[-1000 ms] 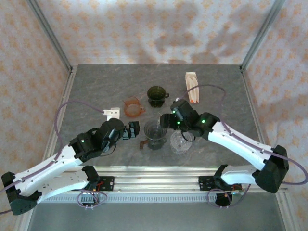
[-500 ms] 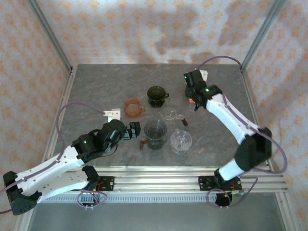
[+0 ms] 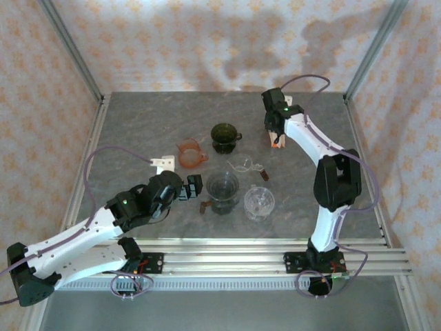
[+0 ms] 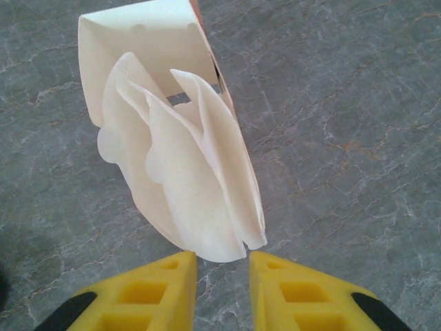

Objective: Place the coffee filter in the dripper

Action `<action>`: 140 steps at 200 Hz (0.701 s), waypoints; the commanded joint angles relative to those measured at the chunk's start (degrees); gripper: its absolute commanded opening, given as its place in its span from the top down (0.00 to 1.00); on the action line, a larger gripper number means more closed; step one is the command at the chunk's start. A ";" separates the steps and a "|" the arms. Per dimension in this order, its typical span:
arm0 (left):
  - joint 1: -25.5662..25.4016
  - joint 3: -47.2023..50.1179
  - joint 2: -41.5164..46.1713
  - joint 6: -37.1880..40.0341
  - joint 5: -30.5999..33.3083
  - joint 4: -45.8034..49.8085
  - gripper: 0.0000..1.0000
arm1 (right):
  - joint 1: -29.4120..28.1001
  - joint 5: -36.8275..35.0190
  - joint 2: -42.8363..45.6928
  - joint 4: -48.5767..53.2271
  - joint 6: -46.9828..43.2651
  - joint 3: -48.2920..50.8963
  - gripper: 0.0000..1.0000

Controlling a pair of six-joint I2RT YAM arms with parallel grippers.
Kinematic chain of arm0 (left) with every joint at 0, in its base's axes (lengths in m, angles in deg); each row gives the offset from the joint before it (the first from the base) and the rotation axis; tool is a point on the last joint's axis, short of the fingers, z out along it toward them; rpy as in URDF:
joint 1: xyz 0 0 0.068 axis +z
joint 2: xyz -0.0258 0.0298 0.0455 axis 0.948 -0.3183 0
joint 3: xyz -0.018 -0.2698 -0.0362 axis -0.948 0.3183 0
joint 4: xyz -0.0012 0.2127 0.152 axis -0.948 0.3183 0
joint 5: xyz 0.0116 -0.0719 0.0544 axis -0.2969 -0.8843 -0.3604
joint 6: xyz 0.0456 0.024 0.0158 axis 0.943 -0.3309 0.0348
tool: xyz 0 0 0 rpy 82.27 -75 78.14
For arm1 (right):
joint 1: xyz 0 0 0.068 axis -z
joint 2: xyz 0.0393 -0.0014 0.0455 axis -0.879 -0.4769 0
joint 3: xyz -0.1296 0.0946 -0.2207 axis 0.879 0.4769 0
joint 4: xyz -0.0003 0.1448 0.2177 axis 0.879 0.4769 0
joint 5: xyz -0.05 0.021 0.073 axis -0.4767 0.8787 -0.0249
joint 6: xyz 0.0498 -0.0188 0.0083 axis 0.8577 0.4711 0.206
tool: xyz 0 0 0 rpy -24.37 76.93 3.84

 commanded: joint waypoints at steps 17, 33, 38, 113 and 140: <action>0.86 0.61 -0.45 -0.69 0.26 -0.33 0.00 | 0.56 0.26 -2.59 1.61 -0.48 -2.58 0.75; 1.29 0.68 -0.45 -0.71 0.04 -0.35 0.00 | 0.89 0.38 -3.44 1.91 -0.53 -3.51 0.76; 1.37 0.62 -0.45 -0.70 -0.03 -0.31 0.00 | 0.83 0.47 -3.73 2.03 -0.67 -3.77 0.77; 3.50 0.78 -0.45 -0.90 -1.66 -0.56 0.00 | 1.43 1.36 -5.10 3.39 -1.44 -8.51 0.78; 4.02 1.22 -0.59 -1.21 -2.38 -1.25 0.00 | 1.63 0.85 -7.54 5.32 -2.70 -13.26 0.78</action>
